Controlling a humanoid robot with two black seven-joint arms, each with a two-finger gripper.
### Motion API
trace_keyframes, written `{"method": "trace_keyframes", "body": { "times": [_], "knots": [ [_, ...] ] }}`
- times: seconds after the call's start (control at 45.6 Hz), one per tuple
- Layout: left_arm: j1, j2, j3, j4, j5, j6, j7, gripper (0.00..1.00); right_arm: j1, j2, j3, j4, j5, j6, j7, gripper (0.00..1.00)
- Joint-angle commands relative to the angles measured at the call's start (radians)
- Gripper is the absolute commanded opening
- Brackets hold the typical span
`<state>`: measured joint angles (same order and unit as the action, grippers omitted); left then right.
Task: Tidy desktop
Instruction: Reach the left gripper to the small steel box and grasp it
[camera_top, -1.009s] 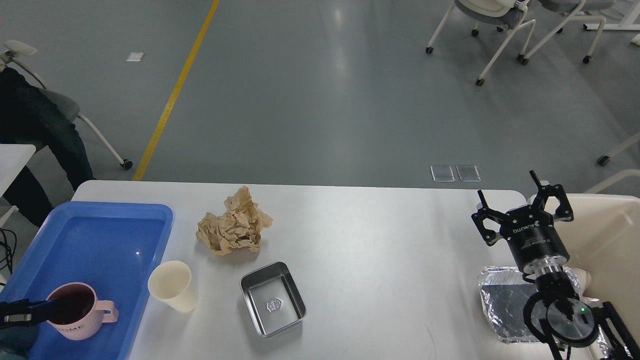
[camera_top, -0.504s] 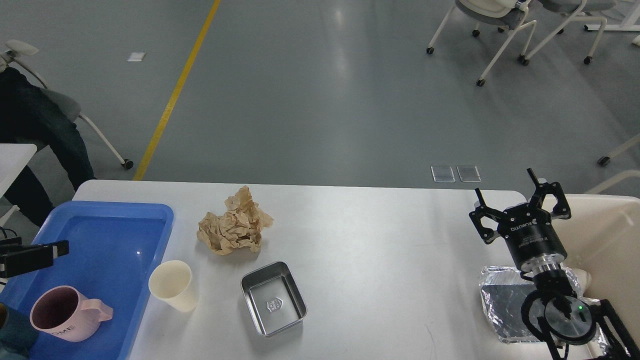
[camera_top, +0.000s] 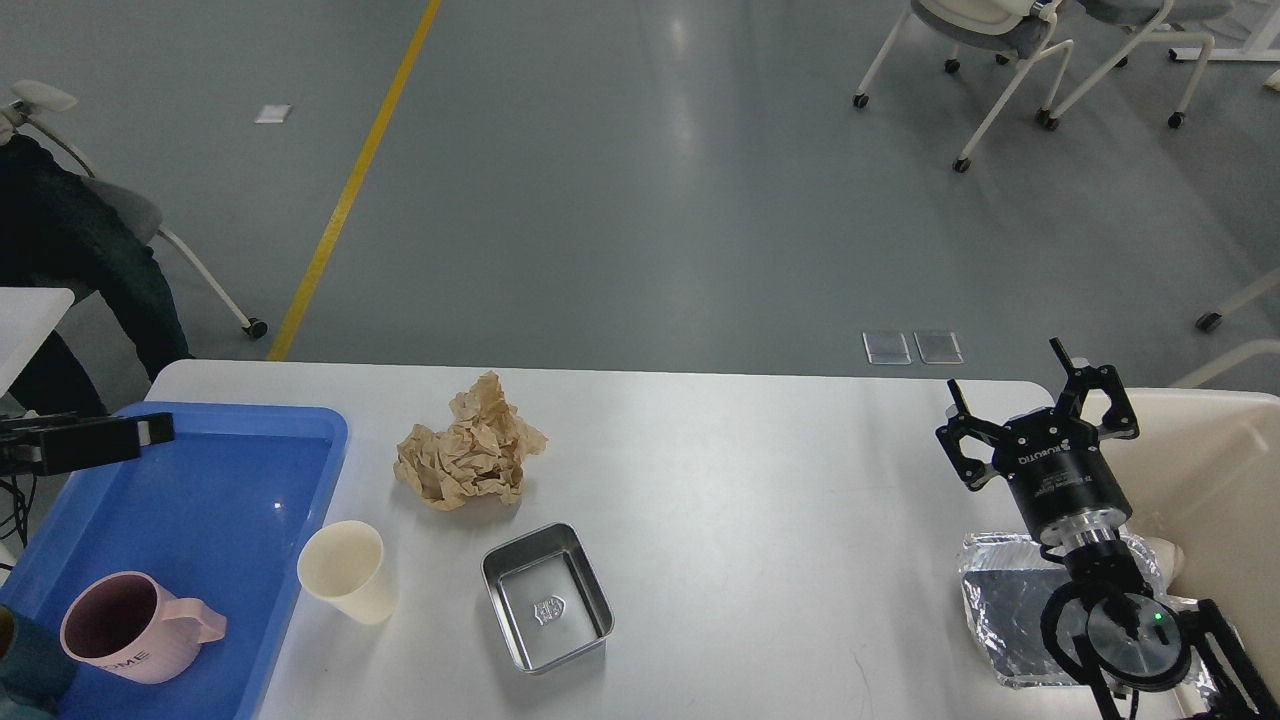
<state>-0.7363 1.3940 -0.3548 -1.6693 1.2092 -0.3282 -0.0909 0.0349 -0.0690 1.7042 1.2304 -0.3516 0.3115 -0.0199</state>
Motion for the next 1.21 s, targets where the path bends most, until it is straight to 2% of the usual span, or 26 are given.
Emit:
{"method": "trace_keyframes", "body": {
  "times": [0.0,0.066,0.219,0.439,0.702,0.855,0.965,1.053,1.184],
  "knots": [
    [-0.070,-0.186,0.007,0.088,0.021,-0.075,0.098,0.96,-0.001,-0.002,0.000,0.000,0.000,0.000,0.001,1.00],
    [-0.101,-0.277,0.013,0.135,0.053,-0.118,0.115,0.96,-0.001,-0.003,0.002,0.000,0.000,0.000,0.000,1.00],
    [-0.138,-0.499,0.017,0.273,0.144,-0.195,0.111,0.96,-0.003,-0.005,0.006,0.000,0.000,0.000,0.000,1.00],
    [-0.153,-0.658,0.063,0.286,0.364,-0.242,0.106,0.96,-0.003,-0.006,0.015,0.000,0.000,0.000,0.001,1.00],
    [-0.218,-0.780,0.226,0.306,0.492,-0.244,0.102,0.96,-0.004,-0.009,0.023,0.001,0.000,0.000,0.001,1.00],
    [-0.219,-0.863,0.264,0.413,0.518,-0.244,0.102,0.96,-0.012,-0.009,0.035,0.001,0.000,0.001,0.000,1.00],
    [-0.219,-0.899,0.286,0.444,0.520,-0.242,0.102,0.96,-0.015,-0.014,0.045,0.001,0.000,0.001,0.000,1.00],
    [-0.219,-0.934,0.319,0.479,0.538,-0.224,0.100,0.92,-0.018,-0.018,0.048,0.003,0.000,0.003,0.002,1.00],
    [-0.201,-1.020,0.349,0.555,0.584,-0.183,0.070,0.91,-0.024,-0.018,0.057,0.003,0.000,0.005,0.001,1.00]
  ]
}}
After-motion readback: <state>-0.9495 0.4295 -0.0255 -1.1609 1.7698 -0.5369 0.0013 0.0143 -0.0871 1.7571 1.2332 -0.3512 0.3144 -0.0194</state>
